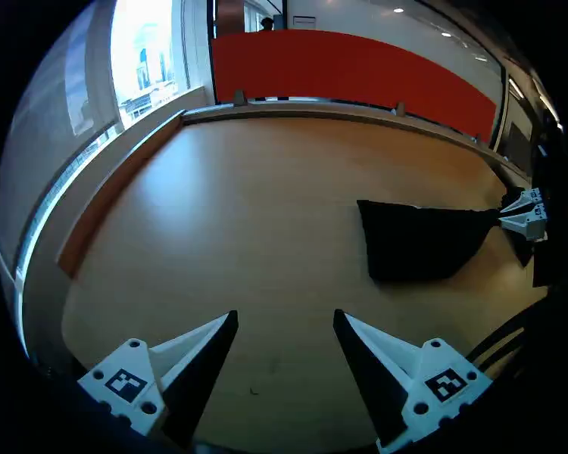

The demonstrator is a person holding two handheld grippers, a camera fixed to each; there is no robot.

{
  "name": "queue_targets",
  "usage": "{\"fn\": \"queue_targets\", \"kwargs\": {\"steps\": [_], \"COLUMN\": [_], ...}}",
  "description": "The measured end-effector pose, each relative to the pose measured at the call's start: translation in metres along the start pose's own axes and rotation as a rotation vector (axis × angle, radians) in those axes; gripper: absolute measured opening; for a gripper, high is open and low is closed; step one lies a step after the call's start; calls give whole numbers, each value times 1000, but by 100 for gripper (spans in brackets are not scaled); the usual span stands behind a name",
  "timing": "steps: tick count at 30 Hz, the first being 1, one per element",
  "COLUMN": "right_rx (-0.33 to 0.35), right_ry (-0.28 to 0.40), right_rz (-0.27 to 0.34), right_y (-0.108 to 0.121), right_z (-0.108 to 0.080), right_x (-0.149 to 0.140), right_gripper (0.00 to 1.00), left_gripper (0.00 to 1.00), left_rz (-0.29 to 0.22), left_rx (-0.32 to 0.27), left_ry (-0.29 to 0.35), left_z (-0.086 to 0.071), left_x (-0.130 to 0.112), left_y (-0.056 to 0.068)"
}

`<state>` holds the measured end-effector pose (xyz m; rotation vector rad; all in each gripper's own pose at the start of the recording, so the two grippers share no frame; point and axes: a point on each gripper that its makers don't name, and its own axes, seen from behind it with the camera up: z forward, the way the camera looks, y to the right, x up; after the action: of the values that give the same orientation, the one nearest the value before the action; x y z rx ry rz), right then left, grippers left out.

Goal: Fold towel

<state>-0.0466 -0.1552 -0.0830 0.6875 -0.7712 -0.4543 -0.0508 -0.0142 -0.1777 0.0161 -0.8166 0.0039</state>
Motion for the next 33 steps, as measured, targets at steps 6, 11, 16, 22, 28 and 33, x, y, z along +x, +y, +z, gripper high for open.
{"fn": "queue_targets", "kwargs": {"steps": [6, 11, 16, 22, 28, 33], "right_rx": [-12, -17, -17, -18, -18, -11], "right_ry": [-4, -4, -3, -4, 2, 20], "right_rz": [-3, -4, -9, -14, -33, -89], "right_y": [1, 4, 5, 5, 7, 8], "right_z": [2, 4, 6, 9, 7, 7], "right_x": [2, 6, 11, 15, 26, 47], "right_gripper": [2, 2, 2, 2, 2, 2], "left_gripper": [93, 93, 93, 93, 93, 93], "left_rz": [-3, 0, 1, -1, 0, -6], "left_rx": [-5, -6, -7, -9, -8, -7], "left_ry": [6, 8, 8, 9, 9, 12], "left_z": [-2, -1, -1, 0, 0, 0], "left_x": [0, 0, 1, 2, 2, 2], "left_y": [-1, -2, -4, -5, -7, -9]}}
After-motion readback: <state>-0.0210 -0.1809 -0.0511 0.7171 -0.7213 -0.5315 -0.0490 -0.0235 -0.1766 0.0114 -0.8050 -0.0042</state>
